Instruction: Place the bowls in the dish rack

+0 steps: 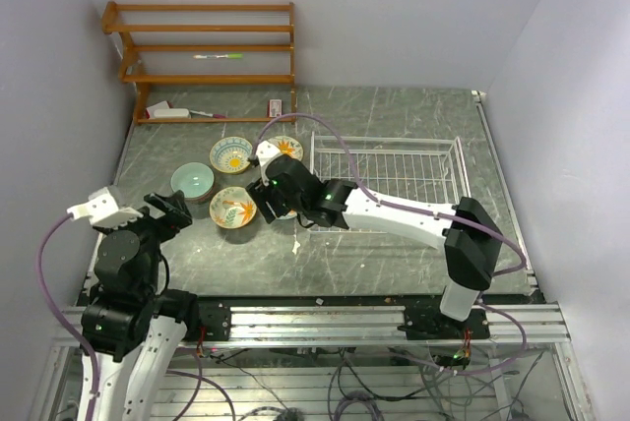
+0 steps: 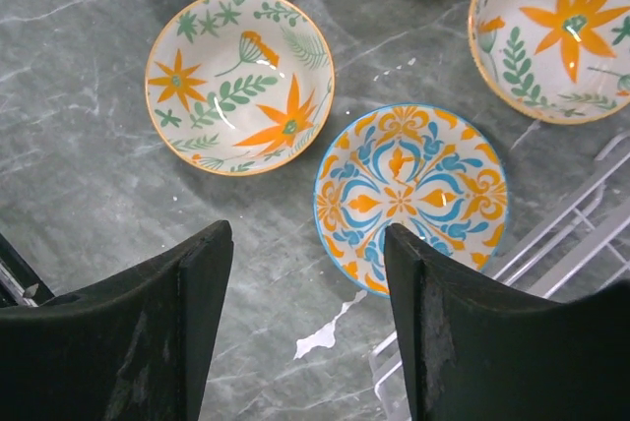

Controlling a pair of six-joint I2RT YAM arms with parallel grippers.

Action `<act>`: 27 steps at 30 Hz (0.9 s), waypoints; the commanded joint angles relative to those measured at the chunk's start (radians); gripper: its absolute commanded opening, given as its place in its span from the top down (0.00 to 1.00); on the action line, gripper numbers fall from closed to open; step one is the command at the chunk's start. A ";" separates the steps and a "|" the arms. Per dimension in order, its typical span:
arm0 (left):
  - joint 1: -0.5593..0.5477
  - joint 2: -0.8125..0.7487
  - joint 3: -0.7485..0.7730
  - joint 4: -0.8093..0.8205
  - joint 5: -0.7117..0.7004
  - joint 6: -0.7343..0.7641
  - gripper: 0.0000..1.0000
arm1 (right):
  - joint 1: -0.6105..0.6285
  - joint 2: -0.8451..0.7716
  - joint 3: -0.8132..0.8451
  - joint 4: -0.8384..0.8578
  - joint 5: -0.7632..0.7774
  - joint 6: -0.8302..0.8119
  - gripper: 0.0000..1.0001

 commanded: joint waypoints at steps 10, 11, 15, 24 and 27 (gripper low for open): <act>0.011 -0.081 0.039 -0.054 -0.159 -0.066 0.05 | 0.020 0.147 0.072 -0.040 -0.019 -0.024 0.53; 0.011 -0.078 0.040 -0.054 -0.158 -0.064 0.05 | 0.021 0.158 0.076 -0.045 -0.012 -0.024 0.53; 0.011 -0.077 0.040 -0.054 -0.156 -0.063 0.05 | 0.024 0.180 0.077 -0.047 0.040 -0.015 0.53; 0.011 -0.083 0.040 -0.050 -0.149 -0.060 0.05 | 0.023 0.254 0.110 -0.049 0.070 -0.029 0.53; 0.011 -0.086 0.040 -0.051 -0.151 -0.060 0.05 | 0.023 0.294 0.117 -0.048 0.105 -0.033 0.53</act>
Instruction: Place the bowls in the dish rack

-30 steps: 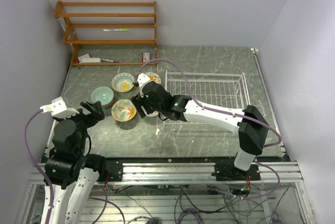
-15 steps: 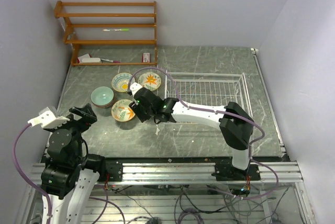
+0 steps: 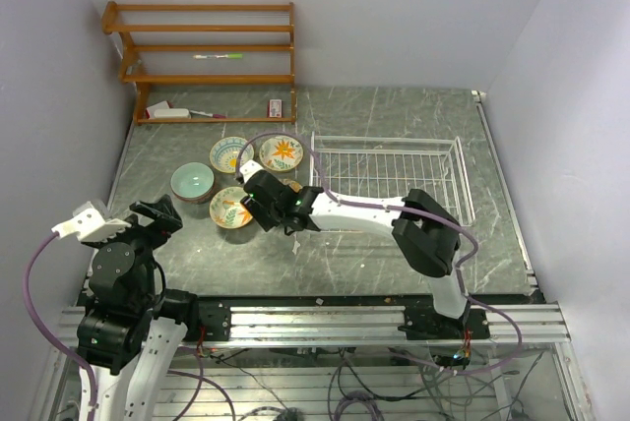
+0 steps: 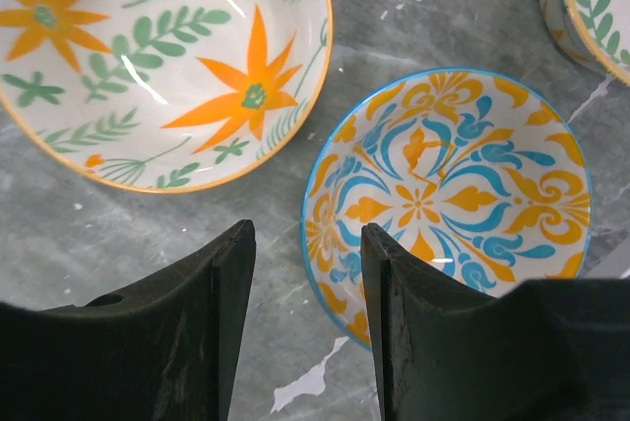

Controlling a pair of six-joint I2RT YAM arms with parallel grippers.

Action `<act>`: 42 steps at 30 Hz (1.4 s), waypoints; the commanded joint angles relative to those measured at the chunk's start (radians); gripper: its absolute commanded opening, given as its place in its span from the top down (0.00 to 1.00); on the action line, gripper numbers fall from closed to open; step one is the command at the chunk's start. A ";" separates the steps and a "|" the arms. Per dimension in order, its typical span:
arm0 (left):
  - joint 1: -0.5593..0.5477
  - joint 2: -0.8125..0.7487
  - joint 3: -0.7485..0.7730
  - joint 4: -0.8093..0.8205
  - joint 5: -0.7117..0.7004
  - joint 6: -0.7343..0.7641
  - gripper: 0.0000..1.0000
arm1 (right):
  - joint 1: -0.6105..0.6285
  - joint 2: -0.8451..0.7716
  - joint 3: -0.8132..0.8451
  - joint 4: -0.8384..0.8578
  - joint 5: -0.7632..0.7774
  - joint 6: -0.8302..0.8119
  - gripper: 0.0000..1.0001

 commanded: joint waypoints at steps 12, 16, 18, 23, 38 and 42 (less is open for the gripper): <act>0.011 -0.010 0.023 0.006 -0.015 -0.003 0.05 | 0.004 0.087 0.028 0.019 0.142 -0.026 0.71; 0.011 -0.009 0.022 0.006 -0.016 -0.002 0.05 | 0.005 0.081 0.026 0.021 0.152 -0.025 0.90; 0.011 -0.010 0.022 0.006 -0.015 -0.002 0.05 | 0.005 0.075 0.024 0.020 0.159 -0.025 0.98; 0.011 -0.009 0.021 0.007 -0.014 -0.002 0.05 | 0.006 0.038 0.026 0.008 0.160 -0.010 1.00; 0.011 -0.011 0.022 0.006 -0.014 -0.003 0.05 | 0.005 -0.395 -0.140 0.242 -0.291 0.016 1.00; 0.011 -0.014 0.022 0.006 -0.014 -0.003 0.05 | -0.010 -0.507 -0.204 0.300 -0.322 0.037 1.00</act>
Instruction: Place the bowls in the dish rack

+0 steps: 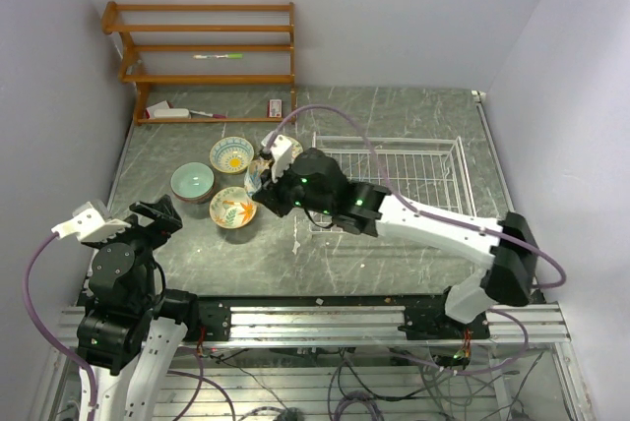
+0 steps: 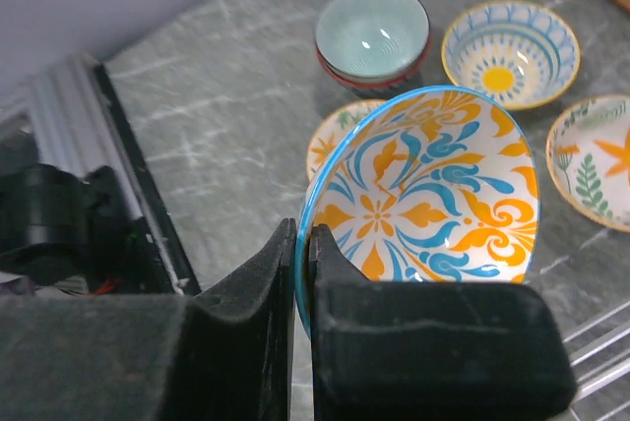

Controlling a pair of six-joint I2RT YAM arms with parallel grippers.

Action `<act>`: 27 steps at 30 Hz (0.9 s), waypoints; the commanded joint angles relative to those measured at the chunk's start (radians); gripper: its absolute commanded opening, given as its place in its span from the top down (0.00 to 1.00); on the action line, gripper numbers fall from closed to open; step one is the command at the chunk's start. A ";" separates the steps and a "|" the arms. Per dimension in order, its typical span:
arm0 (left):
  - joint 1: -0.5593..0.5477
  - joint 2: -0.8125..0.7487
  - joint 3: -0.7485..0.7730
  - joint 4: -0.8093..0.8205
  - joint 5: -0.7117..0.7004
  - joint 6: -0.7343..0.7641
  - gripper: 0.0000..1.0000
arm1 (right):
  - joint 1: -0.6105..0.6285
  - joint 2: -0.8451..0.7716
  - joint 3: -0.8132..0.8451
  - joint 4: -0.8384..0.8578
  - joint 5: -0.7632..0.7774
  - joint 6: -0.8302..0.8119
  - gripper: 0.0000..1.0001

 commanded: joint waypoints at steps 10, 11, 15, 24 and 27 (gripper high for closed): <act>0.008 -0.013 0.020 0.011 -0.005 0.001 0.05 | -0.371 -0.357 -0.365 0.383 -0.257 0.284 1.00; 0.008 -0.014 0.020 0.011 -0.005 0.001 0.05 | -0.410 -0.373 -0.396 0.407 -0.280 0.306 1.00; 0.006 -0.013 0.019 0.012 -0.004 0.001 0.05 | -0.502 -0.423 -0.478 0.450 -0.286 0.344 1.00; 0.005 -0.008 0.019 0.014 -0.002 0.004 0.05 | -0.638 -0.398 -0.571 0.513 -0.328 0.485 1.00; 0.005 -0.008 0.019 0.014 -0.001 0.004 0.05 | -0.668 -0.380 -0.597 0.556 -0.345 0.526 1.00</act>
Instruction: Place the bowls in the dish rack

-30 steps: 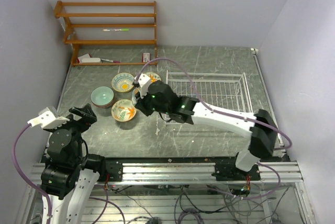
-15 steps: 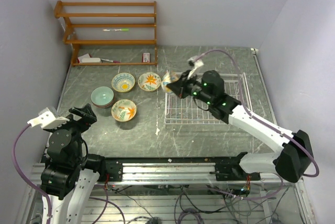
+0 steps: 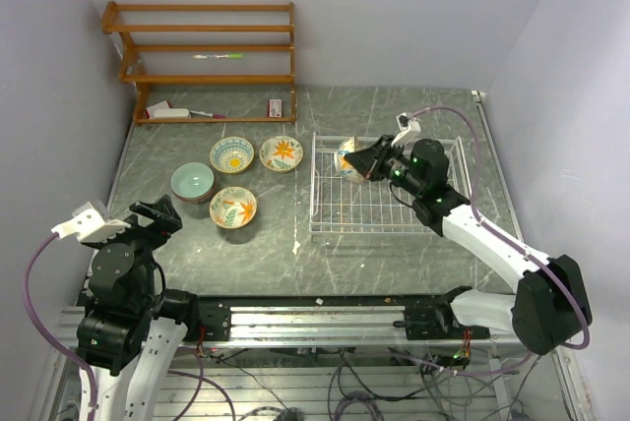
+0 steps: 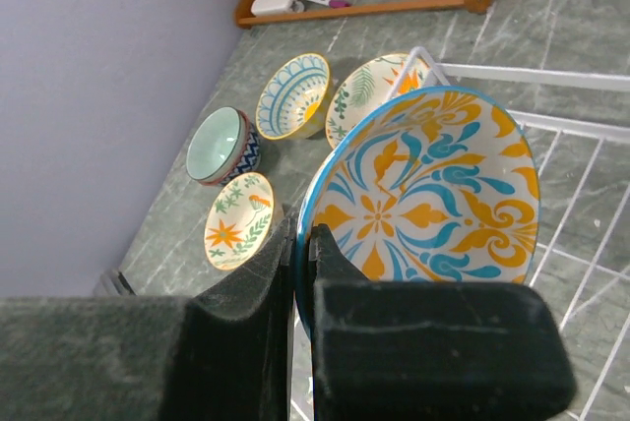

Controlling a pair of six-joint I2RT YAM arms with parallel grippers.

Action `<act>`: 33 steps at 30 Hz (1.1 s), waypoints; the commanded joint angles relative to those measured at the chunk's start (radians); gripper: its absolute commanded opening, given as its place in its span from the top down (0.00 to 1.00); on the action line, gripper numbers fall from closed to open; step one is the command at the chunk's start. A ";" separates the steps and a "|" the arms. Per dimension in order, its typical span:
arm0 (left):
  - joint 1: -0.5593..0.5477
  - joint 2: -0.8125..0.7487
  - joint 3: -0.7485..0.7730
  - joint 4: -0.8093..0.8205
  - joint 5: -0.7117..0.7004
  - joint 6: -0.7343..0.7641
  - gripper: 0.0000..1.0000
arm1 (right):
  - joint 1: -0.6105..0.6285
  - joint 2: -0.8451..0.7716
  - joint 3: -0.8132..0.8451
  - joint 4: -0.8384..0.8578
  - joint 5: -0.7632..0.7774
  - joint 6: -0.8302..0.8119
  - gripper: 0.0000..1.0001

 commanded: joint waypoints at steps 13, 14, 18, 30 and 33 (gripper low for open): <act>0.005 -0.003 0.019 0.014 0.000 0.006 0.05 | -0.144 0.227 -0.144 0.589 -0.248 0.361 1.00; 0.005 -0.003 0.019 0.015 0.000 0.007 0.05 | -0.148 0.244 -0.152 0.627 -0.255 0.381 1.00; 0.005 -0.003 0.019 0.014 0.000 0.006 0.05 | -0.150 0.314 -0.159 0.727 -0.269 0.434 1.00; 0.005 -0.004 0.020 0.014 0.000 0.007 0.05 | -0.156 0.538 -0.183 0.997 -0.213 0.602 1.00; 0.005 -0.006 0.020 0.014 0.000 0.007 0.05 | -0.159 0.606 -0.196 1.111 -0.214 0.680 1.00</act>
